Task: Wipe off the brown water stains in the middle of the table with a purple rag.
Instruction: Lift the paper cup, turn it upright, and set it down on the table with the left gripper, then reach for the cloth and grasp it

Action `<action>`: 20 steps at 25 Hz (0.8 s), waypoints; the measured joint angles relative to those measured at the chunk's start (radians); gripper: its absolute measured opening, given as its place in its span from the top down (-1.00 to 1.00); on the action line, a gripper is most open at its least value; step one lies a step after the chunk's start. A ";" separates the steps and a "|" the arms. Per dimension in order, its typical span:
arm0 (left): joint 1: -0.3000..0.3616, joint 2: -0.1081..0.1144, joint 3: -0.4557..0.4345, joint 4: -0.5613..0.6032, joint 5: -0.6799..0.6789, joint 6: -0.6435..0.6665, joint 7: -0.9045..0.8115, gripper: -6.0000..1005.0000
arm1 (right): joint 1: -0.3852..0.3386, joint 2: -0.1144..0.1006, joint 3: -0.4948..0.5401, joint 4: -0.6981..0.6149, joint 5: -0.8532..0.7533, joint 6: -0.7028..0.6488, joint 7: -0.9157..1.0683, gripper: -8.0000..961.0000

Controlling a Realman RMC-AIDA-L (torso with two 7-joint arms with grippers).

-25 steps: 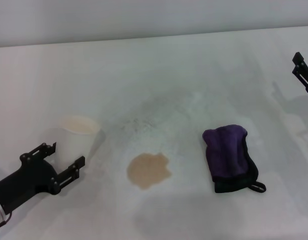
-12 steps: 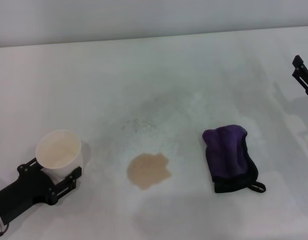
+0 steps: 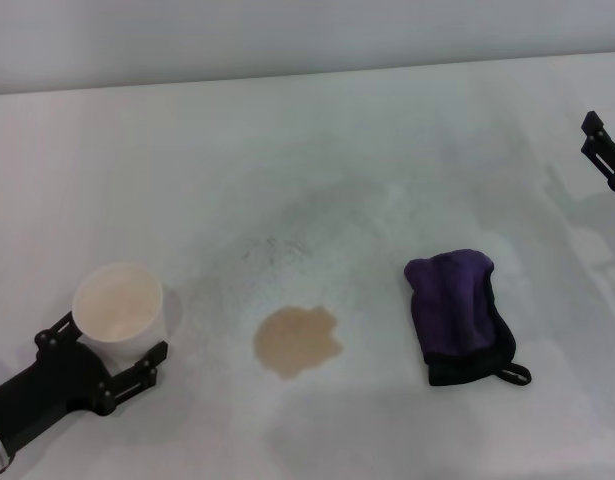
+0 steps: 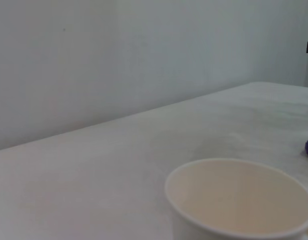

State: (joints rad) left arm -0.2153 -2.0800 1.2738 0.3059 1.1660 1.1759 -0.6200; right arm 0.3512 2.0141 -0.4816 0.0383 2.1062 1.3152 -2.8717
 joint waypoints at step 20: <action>0.175 0.000 -0.005 0.002 -0.208 0.149 0.194 -0.68 | 0.002 0.001 0.000 -0.016 0.000 -0.002 0.004 -0.81</action>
State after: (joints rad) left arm -0.0405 -2.0799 1.2686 0.3080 0.9584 1.3250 -0.4265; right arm 0.3529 2.0155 -0.4816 0.0220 2.1062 1.3135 -2.8674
